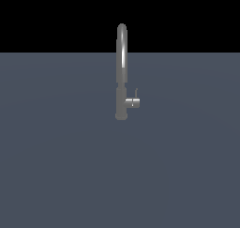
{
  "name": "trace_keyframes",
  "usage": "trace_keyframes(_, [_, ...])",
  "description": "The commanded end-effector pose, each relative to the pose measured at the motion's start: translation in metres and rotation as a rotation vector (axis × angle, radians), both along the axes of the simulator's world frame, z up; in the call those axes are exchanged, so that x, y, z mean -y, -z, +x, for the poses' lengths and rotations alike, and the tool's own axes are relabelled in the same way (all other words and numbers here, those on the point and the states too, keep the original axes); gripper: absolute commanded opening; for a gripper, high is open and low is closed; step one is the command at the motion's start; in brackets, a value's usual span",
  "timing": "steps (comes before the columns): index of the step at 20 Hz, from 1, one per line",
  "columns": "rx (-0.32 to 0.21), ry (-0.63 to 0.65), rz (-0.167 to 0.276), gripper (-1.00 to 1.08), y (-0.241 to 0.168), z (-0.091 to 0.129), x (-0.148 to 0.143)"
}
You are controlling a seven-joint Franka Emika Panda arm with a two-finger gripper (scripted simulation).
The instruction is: Turn on the faucet by rotating a designated handle.
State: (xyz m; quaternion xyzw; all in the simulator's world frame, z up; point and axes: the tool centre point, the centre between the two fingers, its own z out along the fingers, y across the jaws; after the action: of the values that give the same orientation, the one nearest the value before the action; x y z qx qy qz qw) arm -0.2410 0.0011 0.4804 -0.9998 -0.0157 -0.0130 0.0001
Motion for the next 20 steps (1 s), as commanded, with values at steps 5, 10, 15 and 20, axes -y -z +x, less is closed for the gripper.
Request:
trace_keyframes(5, [-0.005, 0.005, 0.005, -1.00, 0.000, 0.002, 0.000])
trace_keyframes(10, [-0.024, 0.024, 0.023, -1.00, 0.001, 0.011, -0.001])
trace_keyframes(15, [-0.059, 0.059, 0.056, -1.00, 0.002, 0.027, -0.002])
trace_keyframes(20, [-0.111, 0.110, 0.105, -1.00, 0.005, 0.050, -0.003])
